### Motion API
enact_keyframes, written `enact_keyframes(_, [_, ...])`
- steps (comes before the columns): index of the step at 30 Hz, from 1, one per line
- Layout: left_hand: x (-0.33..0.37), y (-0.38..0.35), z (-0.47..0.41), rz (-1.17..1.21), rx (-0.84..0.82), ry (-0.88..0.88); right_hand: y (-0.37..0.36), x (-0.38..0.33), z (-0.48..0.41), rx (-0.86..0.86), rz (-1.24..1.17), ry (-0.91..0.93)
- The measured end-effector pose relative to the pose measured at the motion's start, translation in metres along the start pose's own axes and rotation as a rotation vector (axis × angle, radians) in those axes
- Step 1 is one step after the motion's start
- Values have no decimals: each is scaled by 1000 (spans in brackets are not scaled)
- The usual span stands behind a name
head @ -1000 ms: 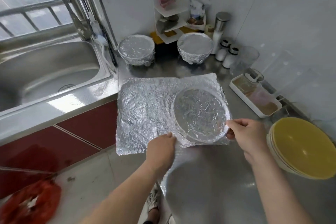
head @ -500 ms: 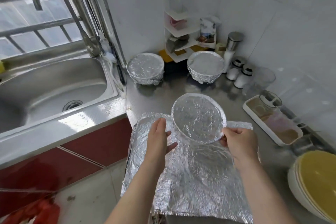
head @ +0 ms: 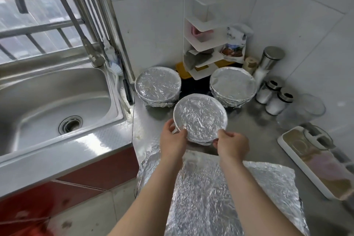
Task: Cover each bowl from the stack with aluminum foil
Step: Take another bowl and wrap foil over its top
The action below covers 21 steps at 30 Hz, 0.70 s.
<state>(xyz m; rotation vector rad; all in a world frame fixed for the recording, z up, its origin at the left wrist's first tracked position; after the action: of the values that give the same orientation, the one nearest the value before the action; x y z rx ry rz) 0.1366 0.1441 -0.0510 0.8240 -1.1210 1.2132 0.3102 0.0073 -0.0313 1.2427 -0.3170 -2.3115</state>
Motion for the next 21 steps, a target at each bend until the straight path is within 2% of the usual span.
enact_keyframes(8, [-8,-7,-46,-18,83,-34,-35,-10,-32,-203,-245,-124])
enact_keyframes(13, [-11,-13,-52,-1,79,-45,-38,-11,-42,-180,-246,-116])
enact_keyframes(18, [-9,-16,-49,41,30,-38,-40,-15,-37,-257,-296,-164])
enact_keyframes(21, [8,5,-41,-226,0,-188,-35,-19,-28,-317,-103,-89])
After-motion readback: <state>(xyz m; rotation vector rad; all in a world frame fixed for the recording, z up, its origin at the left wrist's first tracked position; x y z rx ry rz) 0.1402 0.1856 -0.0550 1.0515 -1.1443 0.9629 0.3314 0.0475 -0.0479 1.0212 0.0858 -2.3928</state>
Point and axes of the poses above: each hand's wrist, its own z-axis away from the middle knuckle, its own y-axis out of the back of the hand, x = y × z, the point moved 10 cm from there along -z, towards the middle knuckle, and after that the axes turned 14 degrees about -y, right-handed, at the moved point
